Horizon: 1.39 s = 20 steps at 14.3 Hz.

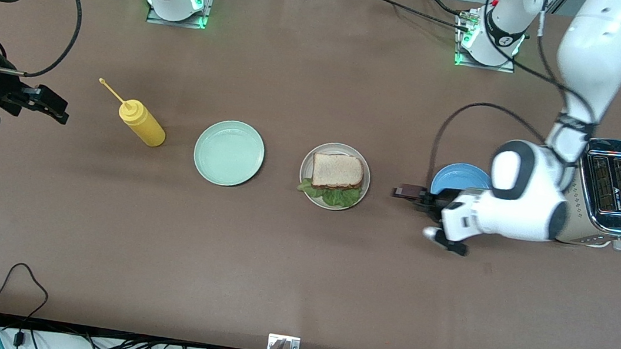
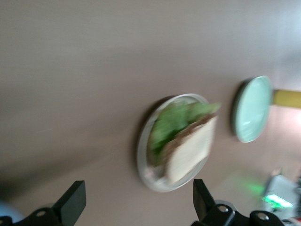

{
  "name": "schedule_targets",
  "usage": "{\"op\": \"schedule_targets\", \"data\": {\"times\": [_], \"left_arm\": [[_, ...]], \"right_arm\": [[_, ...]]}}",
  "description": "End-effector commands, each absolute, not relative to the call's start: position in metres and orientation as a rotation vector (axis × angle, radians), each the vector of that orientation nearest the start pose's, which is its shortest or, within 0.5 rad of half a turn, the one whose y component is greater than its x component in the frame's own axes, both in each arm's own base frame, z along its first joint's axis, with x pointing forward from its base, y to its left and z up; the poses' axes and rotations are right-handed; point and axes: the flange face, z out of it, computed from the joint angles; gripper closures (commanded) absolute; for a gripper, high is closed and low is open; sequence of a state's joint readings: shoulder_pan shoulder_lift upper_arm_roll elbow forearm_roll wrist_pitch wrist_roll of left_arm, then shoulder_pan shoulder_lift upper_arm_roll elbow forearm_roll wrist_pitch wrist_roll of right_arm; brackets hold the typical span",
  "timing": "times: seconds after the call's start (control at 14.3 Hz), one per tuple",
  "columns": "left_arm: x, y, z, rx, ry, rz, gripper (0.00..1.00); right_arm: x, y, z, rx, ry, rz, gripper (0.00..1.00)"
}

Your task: Make sandwich in beige plate with both arms

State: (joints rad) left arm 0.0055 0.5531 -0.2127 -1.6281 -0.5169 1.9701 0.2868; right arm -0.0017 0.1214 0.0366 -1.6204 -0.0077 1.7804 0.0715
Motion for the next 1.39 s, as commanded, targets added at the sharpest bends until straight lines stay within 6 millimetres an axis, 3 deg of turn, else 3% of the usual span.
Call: {"op": "schedule_targets", "data": {"times": [0.0,0.28,0.42,0.56,0.84,1.11,1.32], "left_arm": [[0.65,-0.1,0.351,2.702,-0.386,-0.258,0.0],[0.66,-0.037,0.428,2.984,-0.478,-0.149,0.0],[0.656,-0.013,0.473,3.043,-0.403,-0.081,0.0],[0.644,0.0,0.514,3.071,-0.261,-0.097,0.0],[0.608,-0.009,0.583,3.098,-0.066,-0.129,0.0],[0.572,0.004,0.599,3.086,0.057,-0.163,0.0],[0.564,0.005,0.597,3.09,0.065,-0.157,0.0]], "right_arm": [[0.605,0.023,0.554,-3.156,0.05,-0.065,0.0],[0.604,0.03,0.554,-3.178,0.022,-0.068,0.0],[0.604,0.034,0.554,-3.178,0.031,-0.068,0.0],[0.604,0.036,0.554,-3.178,0.032,-0.066,0.0],[0.602,0.036,0.553,-3.179,0.031,-0.059,0.0],[0.602,0.036,0.553,-3.179,0.034,-0.059,0.0],[0.602,0.036,0.553,-3.18,0.031,-0.059,0.0]]}}
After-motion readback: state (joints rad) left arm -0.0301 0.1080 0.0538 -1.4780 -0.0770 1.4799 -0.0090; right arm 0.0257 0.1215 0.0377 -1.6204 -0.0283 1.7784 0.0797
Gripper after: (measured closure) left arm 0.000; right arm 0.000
